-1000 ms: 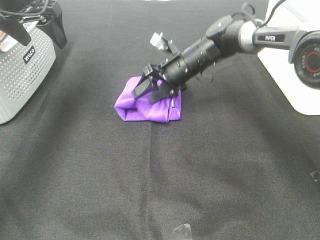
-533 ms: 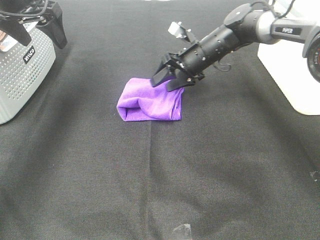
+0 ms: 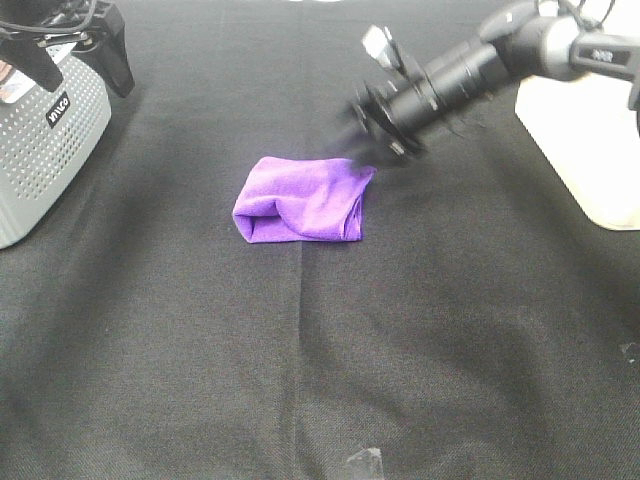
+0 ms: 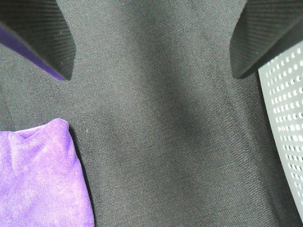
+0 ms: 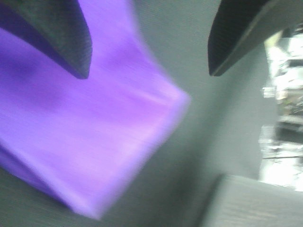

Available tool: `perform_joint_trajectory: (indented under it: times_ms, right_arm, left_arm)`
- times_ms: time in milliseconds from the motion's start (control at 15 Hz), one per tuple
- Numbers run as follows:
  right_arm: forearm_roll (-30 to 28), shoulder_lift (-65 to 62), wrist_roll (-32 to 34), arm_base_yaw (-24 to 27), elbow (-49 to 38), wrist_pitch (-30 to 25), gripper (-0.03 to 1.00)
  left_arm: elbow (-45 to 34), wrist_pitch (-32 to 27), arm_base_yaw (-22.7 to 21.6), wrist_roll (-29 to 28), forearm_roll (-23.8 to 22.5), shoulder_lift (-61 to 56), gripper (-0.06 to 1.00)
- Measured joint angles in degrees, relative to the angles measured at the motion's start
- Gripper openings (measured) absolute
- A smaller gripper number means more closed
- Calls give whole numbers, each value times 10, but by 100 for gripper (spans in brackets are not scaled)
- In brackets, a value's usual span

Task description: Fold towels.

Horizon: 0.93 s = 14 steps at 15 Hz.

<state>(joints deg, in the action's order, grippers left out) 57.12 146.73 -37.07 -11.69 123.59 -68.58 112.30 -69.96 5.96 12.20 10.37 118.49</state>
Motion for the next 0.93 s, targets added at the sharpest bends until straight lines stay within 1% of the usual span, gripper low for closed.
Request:
perform_joint_trajectory:
  times_ms: [133,267,467,733,933]
  right_arm:
    - [3,0,-11,-26,7,-3,66]
    - [-16,15,-10,-41,7,-1,66]
    - [-49,56,-3,-38,7,4,66]
    - [-40,70,10,-37,14,-1,66]
    - [-39,62,41,-37,65,-9,66]
  left_arm:
    - [0,0,0,0,0,0,81]
    - [0,0,0,0,0,0,81]
    - [0,0,0,3,0,0,81]
    - [0,0,0,5,0,0,81]
    - [0,0,0,5,0,0,81]
